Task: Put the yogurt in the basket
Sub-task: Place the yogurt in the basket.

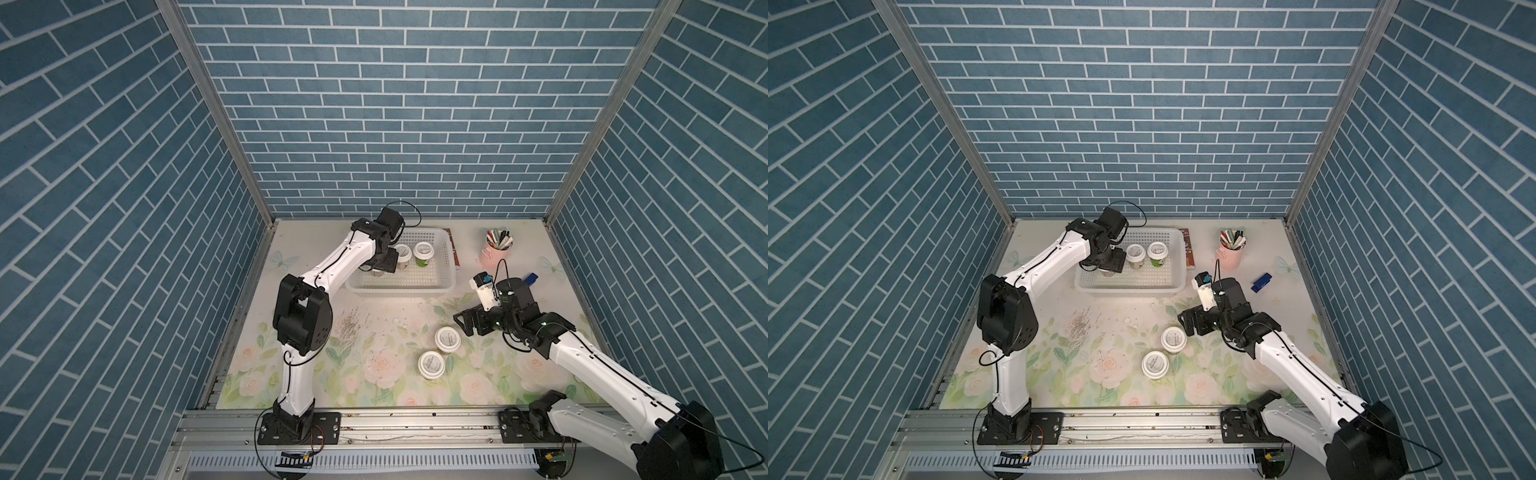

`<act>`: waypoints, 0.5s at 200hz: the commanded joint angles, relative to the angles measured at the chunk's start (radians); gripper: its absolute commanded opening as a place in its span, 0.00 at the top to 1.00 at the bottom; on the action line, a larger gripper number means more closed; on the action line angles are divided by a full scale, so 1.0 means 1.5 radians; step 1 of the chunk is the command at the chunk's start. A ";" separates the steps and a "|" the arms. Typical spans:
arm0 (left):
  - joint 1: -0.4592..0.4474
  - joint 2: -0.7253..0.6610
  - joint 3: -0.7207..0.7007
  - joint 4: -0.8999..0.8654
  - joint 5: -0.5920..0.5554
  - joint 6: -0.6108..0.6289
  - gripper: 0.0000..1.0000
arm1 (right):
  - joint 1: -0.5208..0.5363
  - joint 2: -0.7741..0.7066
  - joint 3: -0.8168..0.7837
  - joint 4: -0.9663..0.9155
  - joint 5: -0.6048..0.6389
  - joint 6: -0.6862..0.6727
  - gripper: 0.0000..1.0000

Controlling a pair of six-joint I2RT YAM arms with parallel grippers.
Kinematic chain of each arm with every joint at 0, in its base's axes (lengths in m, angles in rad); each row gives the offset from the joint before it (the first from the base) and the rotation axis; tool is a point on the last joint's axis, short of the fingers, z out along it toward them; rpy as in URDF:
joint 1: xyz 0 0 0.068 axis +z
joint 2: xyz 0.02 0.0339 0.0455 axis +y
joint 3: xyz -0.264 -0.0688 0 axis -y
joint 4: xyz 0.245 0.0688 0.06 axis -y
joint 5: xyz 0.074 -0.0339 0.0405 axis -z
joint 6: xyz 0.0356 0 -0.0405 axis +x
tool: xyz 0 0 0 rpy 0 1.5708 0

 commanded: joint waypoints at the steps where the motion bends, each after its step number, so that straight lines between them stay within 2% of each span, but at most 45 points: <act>1: 0.006 -0.002 -0.030 0.023 0.005 0.002 0.21 | -0.002 0.009 0.002 0.013 -0.007 -0.016 0.03; 42: 0.015 -0.015 -0.094 0.062 0.013 -0.001 0.21 | -0.002 0.013 0.002 0.015 -0.009 -0.016 0.03; 100: 0.024 -0.016 -0.134 0.099 0.021 -0.001 0.21 | -0.003 0.012 -0.002 0.015 -0.009 -0.015 0.03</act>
